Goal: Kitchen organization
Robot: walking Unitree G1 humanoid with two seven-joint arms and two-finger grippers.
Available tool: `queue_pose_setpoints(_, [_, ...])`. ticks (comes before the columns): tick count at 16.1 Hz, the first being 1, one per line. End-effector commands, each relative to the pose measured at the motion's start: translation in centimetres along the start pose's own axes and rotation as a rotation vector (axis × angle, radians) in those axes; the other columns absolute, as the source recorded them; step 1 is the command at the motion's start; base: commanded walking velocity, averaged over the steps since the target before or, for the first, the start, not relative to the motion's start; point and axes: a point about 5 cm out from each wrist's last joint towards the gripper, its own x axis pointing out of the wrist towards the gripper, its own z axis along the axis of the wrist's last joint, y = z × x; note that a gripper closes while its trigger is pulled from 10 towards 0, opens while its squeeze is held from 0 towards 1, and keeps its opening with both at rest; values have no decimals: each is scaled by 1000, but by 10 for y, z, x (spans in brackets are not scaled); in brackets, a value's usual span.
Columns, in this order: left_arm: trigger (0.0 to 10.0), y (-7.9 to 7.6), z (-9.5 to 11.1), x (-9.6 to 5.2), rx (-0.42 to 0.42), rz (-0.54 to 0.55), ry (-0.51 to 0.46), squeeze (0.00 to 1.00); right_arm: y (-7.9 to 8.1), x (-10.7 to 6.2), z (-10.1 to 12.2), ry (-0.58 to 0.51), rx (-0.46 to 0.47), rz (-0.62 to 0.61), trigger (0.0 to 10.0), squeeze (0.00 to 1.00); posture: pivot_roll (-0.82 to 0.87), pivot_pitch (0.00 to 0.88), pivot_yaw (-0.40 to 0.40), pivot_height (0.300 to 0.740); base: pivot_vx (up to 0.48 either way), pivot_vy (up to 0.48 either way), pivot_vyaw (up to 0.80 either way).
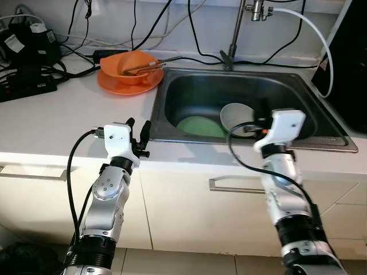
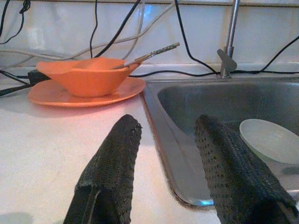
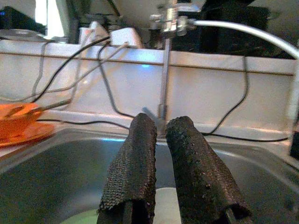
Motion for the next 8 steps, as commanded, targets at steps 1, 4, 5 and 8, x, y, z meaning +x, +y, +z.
queue_pose_setpoints(1, [10000, 0, 6, 2, 9, 3, -31, 0, -9, 1, 6, -13, -2, -29, 10000, 0, 89, 35, -7, 740, 0, 0, 0])
queue_pose_setpoints(4, [10000, 1, 12, 5, 12, 18, -63, 0, 3, 0, 1, 19, 17, 7, 10000, 0, 99, 25, -12, 740, 0, 0, 0])
queue_pose_setpoints(5, [10000, 2, 16, 7, 20, 33, -80, 0, 9, -3, -4, 44, 23, 18, 10000, 0, 102, 23, -13, 740, 0, 0, 0])
queue_pose_setpoints(8, [10000, -1, 20, 11, 16, 33, -92, 0, 27, -7, -16, 106, 69, 34, 10000, 0, 104, 9, -8, 740, 0, 0, 0])
